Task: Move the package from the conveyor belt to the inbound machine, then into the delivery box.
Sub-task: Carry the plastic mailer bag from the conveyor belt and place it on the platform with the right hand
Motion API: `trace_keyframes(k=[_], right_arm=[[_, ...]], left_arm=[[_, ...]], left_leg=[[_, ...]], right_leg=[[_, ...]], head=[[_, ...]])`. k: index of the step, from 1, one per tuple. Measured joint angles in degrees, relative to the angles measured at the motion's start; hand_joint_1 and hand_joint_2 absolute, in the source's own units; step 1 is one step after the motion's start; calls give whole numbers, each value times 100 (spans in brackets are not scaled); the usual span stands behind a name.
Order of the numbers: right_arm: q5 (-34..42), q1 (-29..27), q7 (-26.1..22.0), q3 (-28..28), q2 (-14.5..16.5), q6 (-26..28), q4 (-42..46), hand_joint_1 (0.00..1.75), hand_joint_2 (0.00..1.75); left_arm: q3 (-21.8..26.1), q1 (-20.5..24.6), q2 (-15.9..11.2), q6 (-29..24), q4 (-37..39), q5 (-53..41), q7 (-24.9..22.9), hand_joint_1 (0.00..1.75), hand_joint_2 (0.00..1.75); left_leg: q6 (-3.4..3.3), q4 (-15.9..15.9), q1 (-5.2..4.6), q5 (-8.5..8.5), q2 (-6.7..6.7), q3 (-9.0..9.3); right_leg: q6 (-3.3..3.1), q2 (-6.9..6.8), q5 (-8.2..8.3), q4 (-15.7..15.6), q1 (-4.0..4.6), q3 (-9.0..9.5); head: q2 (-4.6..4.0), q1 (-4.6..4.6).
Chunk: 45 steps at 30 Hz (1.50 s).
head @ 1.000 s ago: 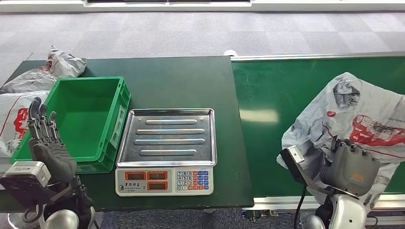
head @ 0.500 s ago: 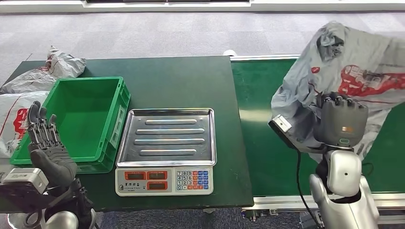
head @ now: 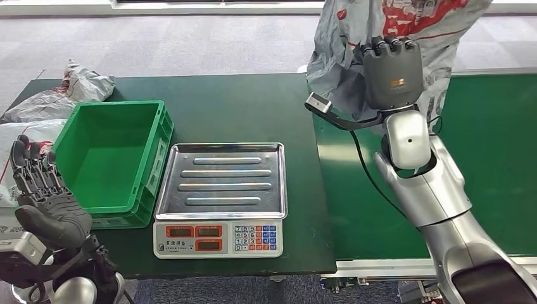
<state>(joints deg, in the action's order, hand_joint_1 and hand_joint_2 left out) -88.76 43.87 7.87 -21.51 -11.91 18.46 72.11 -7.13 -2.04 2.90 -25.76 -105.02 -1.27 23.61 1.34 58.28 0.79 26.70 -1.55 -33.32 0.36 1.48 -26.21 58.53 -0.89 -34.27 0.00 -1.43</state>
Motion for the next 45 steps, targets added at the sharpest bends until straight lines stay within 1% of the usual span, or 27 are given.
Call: trace_keyframes(k=[3,8,11,13,15,17,19,21,23,25,27,33,39,45], right_arm=[[0,200,32,-154,35,47,-290,175,175],[31,320,21,-276,78,44,-508,175,175],[360,595,-148,-350,214,-94,-761,175,175],[973,863,-408,-394,471,-165,-1108,175,175],[1605,1011,-649,-407,828,-159,-1433,175,175],[1920,1040,-742,-445,1134,-127,-1636,175,175],[2135,1034,-802,-527,1340,-149,-1748,175,175],[2778,937,-1170,-579,1600,-300,-1789,175,175],[3565,698,-1579,-621,1990,-434,-1795,175,175],[4028,446,-1703,-724,2348,-457,-1795,175,175],[4301,301,-1737,-824,2563,-462,-1795,175,175],[4554,138,-1797,-951,2750,-486,-1792,175,175],[4576,102,-1800,-983,2805,-497,-1790,175,175],[4744,40,-1868,-1023,2854,-627,-1788,175,175]], left_arm=[[0,-1,-28,-11,4,20,7,0,0],[0,9,-57,-19,8,29,11,0,0],[-3,153,-84,-13,84,108,9,0,0],[-20,340,-99,3,220,183,8,0,0],[-56,501,-106,12,372,233,24,0,0],[-103,605,-108,8,483,255,37,0,0],[-144,657,-111,2,549,264,40,0,0],[-175,717,-109,-1,587,265,6,0,0],[-210,837,-93,-5,613,233,-65,0,0],[-261,952,-69,-22,626,198,-108,0,0],[-295,998,-45,-55,633,189,-114,0,0],[-291,1013,-22,-104,635,188,-86,0,0],[-291,1015,-15,-104,635,191,-81,0,0],[-291,1049,8,-104,616,193,-66,0,0]], left_leg=[[0,0,0,-4,-20,-11],[0,0,-1,-3,-19,-15],[1,0,-2,-7,-15,-21],[6,-1,1,-12,-6,-20],[12,-2,8,-16,8,-13],[17,-3,14,-19,13,-11],[20,-3,16,-21,4,-16],[23,-5,20,-21,4,-20],[28,-5,24,-18,21,-18],[31,-5,24,-16,30,-19],[31,-5,25,-17,20,-24],[31,-3,24,-17,21,-29],[30,-2,25,-18,19,-29],[31,-3,26,-18,20,-28]], right_leg=[[0,-21,0,0,0,0],[0,-22,0,0,-2,-3],[0,-21,5,0,-4,-11],[-6,-13,12,1,-1,-16],[-13,-1,18,1,3,-17],[-17,5,20,2,9,-20],[-19,1,21,3,14,-22],[-20,1,20,4,19,-22],[-23,20,20,4,22,-30],[-25,35,21,4,23,-39],[-26,26,19,4,24,-41],[-26,18,20,3,22,-40],[-27,14,21,3,23,-40],[-27,14,21,3,24,-41]], head=[[0,1],[0,1],[0,1],[0,1],[0,0],[0,-2],[0,-2],[0,2],[0,0],[0,-4],[0,-2],[0,0],[0,-1],[0,-2]])
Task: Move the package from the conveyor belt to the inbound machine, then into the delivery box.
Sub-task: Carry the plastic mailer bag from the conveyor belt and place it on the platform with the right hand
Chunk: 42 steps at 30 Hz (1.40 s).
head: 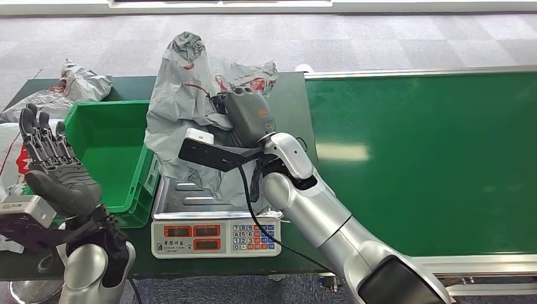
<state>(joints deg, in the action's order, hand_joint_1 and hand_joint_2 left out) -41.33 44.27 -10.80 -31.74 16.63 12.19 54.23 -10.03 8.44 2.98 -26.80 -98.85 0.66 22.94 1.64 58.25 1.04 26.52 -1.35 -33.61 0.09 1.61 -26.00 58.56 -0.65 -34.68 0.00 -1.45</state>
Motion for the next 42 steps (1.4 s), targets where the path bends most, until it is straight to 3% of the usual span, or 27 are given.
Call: trace_keyframes(k=[10,11,14,15,26,30,42], right_arm=[[280,-55,-43,-87,68,-144,-73,175,175],[295,-65,-42,-89,71,-147,-93,140,175],[311,-91,-25,-90,73,-150,-143,11,175],[312,-98,-3,-90,74,-150,-158,3,175],[209,-182,84,-89,74,-26,-351,0,175],[231,-272,63,-75,62,-28,-291,0,0],[568,-513,-38,102,-44,-137,550,0,0]], left_arm=[[11,40,16,0,-32,2,2,0,0],[12,40,16,0,-39,2,3,0,0],[13,40,17,0,-54,2,3,0,0],[14,40,19,0,-56,2,2,0,0],[18,49,65,4,-60,-139,4,0,0],[20,41,68,4,-57,-193,66,0,0],[21,-67,80,-28,-215,-275,144,0,0]], left_leg=[[0,0,0,0,-1,-2],[0,0,0,0,-2,-2],[0,0,0,0,-1,-1],[0,0,0,0,-1,-1],[0,0,0,0,-1,-1],[0,0,0,0,-1,-1],[0,0,0,0,0,0]], right_leg=[[0,-1,0,0,-1,1],[0,-2,0,0,-1,1],[0,-2,0,0,-1,0],[0,-2,0,0,-1,0],[0,-1,0,0,0,0],[0,-1,0,0,0,0],[0,-1,0,0,-1,-1]], head=[[0,1],[0,1],[0,1],[0,1],[0,1],[0,1],[0,1]])
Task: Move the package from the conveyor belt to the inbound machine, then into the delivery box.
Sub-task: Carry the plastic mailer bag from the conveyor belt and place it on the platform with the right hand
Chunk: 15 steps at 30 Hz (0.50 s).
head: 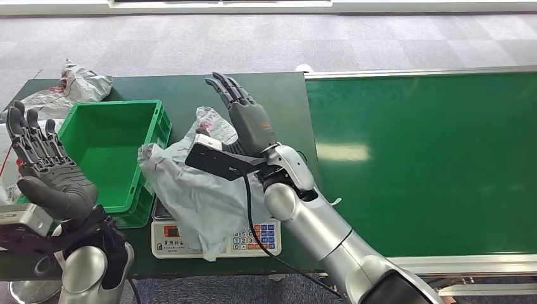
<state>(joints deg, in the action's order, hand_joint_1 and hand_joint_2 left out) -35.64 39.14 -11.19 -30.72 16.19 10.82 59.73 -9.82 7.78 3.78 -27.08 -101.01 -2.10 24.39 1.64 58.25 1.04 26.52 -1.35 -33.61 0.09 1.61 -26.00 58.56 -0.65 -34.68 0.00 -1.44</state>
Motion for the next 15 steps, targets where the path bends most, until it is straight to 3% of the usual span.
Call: trace_keyframes(k=[15], right_arm=[[423,-443,40,211,-210,194,1497,0,0]], left_arm=[[44,-277,0,-84,-246,-17,87,0,0]], left_leg=[[0,0,0,1,0,-1]], right_leg=[[0,0,-1,-1,0,0]], head=[[0,0]])
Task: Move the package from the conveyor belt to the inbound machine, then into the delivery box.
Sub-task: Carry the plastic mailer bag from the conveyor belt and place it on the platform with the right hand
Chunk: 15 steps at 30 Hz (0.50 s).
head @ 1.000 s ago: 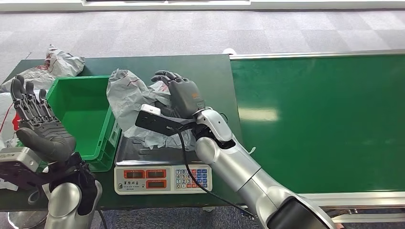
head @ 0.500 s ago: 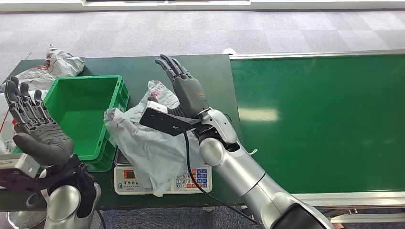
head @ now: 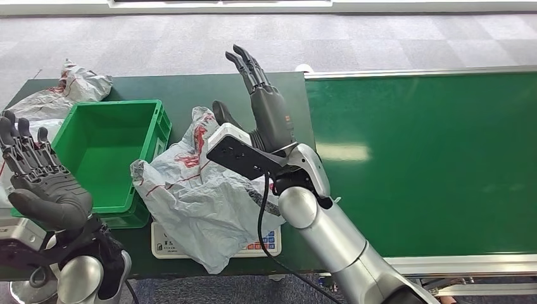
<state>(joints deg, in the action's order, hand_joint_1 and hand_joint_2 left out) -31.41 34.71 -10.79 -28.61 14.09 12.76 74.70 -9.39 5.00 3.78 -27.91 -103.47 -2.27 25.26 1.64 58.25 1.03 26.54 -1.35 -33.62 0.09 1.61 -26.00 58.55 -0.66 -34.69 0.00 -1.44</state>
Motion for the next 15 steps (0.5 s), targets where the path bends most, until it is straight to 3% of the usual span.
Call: trace_keyframes(k=[9,13,15], right_arm=[[40,-310,11,74,-143,347,814,0,0],[-544,-808,133,202,-362,940,1806,0,175],[-959,-1199,77,299,-476,1366,2386,0,175]], left_arm=[[61,-128,0,-29,-126,-51,45,0,0],[68,-259,0,-79,-247,-323,46,0,0],[70,-293,-5,-76,-286,-723,-84,0,0]], left_leg=[[0,0,0,-1,-1,3],[-2,1,-1,3,-8,0],[-3,1,-1,8,-12,-1]], right_leg=[[0,-1,0,0,0,0],[2,-6,-3,-4,0,1],[4,-11,-7,-6,-1,2]], head=[[0,0],[0,0],[0,0]])
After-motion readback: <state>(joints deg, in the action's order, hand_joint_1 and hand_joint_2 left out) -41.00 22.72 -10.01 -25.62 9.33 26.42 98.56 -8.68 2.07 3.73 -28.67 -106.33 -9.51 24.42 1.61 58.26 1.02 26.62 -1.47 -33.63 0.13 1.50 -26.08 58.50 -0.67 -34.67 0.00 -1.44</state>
